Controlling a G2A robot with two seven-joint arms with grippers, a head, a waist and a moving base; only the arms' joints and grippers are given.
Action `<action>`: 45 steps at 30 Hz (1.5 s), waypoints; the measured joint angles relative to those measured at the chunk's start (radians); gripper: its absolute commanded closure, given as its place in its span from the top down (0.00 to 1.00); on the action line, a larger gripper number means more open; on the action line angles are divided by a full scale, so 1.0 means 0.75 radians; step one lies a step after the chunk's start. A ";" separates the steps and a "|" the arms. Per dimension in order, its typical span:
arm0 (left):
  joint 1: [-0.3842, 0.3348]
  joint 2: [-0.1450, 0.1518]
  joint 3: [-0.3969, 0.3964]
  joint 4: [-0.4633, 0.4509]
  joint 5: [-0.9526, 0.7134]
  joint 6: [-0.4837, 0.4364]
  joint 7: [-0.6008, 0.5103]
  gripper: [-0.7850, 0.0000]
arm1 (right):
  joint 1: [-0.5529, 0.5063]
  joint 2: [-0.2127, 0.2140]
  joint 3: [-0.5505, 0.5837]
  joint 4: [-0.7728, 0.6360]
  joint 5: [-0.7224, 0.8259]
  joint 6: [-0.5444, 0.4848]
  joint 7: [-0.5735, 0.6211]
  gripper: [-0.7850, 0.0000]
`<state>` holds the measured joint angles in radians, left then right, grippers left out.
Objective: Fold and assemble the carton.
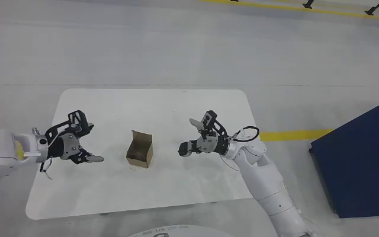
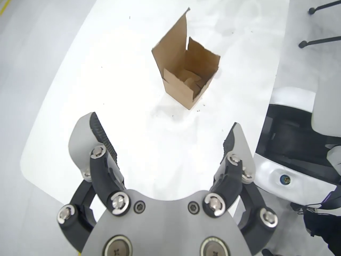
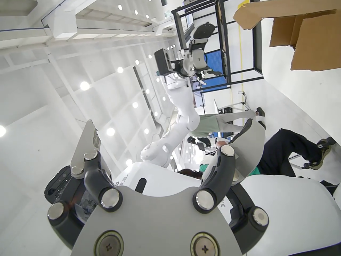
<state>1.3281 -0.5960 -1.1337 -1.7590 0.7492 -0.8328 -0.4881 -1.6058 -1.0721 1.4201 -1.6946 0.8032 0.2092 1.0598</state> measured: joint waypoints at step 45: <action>0.250 -0.061 -0.073 0.363 0.204 -0.040 0.825 1.00 | 0.866 -0.329 -1.263 0.169 -0.660 1.071 -1.162 0.00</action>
<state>1.5155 -0.6414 -1.1884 -1.4867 0.9024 -0.8624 0.1304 -0.9564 -1.3188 0.4730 -1.5682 0.3084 1.0123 0.1881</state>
